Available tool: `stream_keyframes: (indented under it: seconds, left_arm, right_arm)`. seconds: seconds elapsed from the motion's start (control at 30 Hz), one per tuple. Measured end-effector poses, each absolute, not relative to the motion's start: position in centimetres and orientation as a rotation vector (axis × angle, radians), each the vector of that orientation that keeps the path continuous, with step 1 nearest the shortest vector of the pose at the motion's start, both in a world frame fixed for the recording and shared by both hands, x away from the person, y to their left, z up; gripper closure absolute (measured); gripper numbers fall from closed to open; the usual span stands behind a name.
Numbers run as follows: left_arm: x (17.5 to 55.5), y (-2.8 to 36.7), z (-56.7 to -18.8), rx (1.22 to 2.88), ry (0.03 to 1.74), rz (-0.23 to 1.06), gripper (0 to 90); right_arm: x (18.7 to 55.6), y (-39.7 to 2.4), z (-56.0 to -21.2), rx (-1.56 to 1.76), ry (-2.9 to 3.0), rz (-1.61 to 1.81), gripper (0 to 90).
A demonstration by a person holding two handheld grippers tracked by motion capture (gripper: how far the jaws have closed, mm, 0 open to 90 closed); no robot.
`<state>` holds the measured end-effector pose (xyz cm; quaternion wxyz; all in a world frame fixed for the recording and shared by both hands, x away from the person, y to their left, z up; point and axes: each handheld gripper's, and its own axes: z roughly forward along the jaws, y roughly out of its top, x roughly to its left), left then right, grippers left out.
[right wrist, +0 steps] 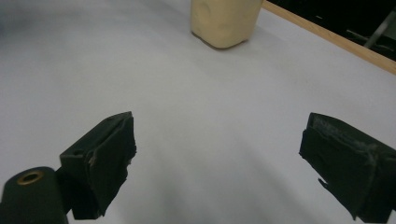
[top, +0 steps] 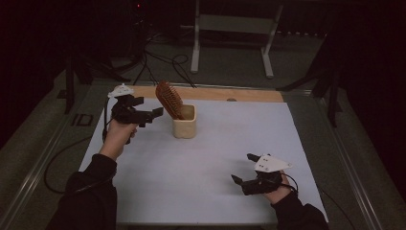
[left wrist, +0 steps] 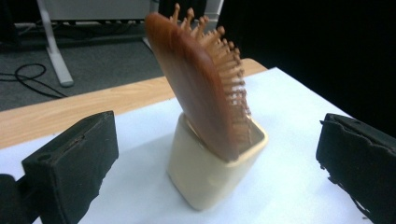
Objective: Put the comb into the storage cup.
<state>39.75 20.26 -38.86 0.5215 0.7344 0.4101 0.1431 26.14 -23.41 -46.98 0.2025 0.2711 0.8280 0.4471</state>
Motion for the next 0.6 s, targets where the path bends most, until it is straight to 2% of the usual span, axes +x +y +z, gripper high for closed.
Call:
stream_keyframes:
  seconds: [0.6]
  left_arm:
    - [35.0, 23.2, -41.3, 1.804, 0.941, 0.342, 0.0]
  right_arm:
    - [25.7, -24.0, -47.2, 0.768, 2.312, 1.242, 9.5]
